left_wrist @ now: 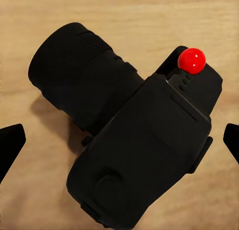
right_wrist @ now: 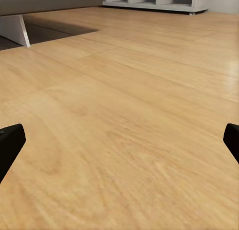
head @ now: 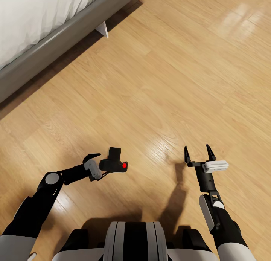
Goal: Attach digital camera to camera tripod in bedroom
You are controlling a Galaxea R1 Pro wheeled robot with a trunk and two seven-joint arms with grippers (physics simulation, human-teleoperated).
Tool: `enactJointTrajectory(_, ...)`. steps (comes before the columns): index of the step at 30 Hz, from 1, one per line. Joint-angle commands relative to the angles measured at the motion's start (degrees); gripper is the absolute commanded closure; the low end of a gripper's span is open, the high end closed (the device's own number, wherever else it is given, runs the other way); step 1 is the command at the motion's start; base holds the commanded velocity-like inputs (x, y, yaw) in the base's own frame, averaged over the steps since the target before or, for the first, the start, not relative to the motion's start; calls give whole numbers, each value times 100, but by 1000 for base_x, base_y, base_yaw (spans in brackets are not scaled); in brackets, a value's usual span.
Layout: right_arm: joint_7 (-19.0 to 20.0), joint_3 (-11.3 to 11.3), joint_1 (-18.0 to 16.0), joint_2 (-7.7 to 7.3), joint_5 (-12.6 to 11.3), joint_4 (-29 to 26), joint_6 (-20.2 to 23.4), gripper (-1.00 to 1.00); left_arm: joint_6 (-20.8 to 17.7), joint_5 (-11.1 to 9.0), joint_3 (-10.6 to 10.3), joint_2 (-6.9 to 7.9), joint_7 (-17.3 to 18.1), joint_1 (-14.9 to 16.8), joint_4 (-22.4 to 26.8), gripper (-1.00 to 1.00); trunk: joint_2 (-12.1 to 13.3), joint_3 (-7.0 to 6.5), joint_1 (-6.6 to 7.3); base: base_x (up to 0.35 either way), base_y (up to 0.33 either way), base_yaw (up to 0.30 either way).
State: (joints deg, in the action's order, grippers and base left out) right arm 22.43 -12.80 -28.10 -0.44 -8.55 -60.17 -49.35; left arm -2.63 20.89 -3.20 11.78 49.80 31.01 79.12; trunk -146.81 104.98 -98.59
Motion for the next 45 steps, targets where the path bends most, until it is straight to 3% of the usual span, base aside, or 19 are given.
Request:
enactJointTrajectory(1, 60, -4, -2, 0, -59, 4, -5, -100, -28, 17, -5, 4, 15, 2, 8, -100, -1, 2, 1, 0, 0, 0)
enactJointTrajectory(31, 59, -4, -2, 0, -59, 6, 4, -100, 95, 89, -22, -122, 11, 2, -157, -100, -1, 2, 1, 0, 0, 0)
enactJointTrajectory(40, 59, -4, -2, 0, -59, 11, 4, -100, 140, 589, -20, -190, -4, 2, -245, -100, -1, 2, 1, 0, 0, 0)
enactJointTrajectory(45, 59, -4, -1, 0, -59, 12, 4, -100, 151, 720, -21, -253, -5, 2, -276, -100, -1, 2, 1, 0, 0, 0)
